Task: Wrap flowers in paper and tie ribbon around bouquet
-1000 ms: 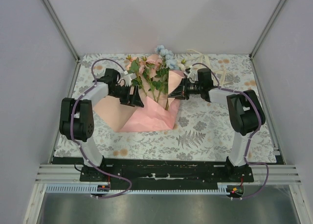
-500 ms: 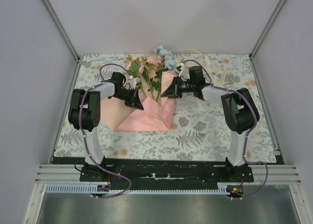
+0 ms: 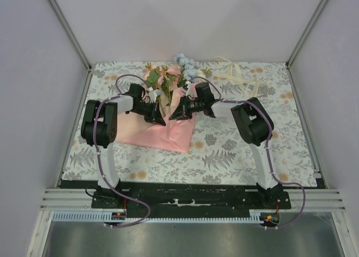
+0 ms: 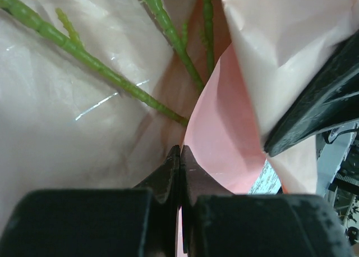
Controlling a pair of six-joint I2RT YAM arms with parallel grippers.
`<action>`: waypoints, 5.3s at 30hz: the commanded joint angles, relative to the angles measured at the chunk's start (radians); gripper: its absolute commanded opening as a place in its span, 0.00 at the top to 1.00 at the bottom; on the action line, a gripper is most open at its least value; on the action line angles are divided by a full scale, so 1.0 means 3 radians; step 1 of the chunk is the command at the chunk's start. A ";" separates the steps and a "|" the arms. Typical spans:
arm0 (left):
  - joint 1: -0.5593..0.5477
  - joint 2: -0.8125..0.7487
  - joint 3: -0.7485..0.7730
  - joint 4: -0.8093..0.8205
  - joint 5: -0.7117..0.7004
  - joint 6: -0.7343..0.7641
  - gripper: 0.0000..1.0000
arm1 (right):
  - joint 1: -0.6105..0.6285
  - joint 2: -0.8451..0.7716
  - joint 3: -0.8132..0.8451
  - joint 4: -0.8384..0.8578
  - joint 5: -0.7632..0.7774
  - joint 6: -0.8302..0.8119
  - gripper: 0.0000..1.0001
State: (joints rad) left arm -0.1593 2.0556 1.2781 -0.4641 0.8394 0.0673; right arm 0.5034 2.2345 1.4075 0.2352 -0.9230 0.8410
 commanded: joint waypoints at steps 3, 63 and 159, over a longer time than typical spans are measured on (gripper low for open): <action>-0.0011 0.0082 0.0045 0.0181 0.0035 -0.0112 0.98 | 0.0045 0.0267 0.0273 0.0014 0.0075 -0.0216 0.77; 0.0168 -0.0051 -0.0144 0.1215 -0.0435 -0.0951 0.98 | -0.0108 -0.0622 -0.0212 -0.0728 -0.0237 -0.1096 0.07; -0.0691 0.0071 -0.1279 0.0693 0.0060 -0.0956 0.98 | -0.0763 0.0891 0.2533 -0.2896 0.2135 -0.2568 0.74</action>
State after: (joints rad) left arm -0.3611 2.0171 0.9234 -0.1905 1.0657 -0.2993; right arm 0.2829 2.4657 2.0983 -0.6289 -0.3511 0.1143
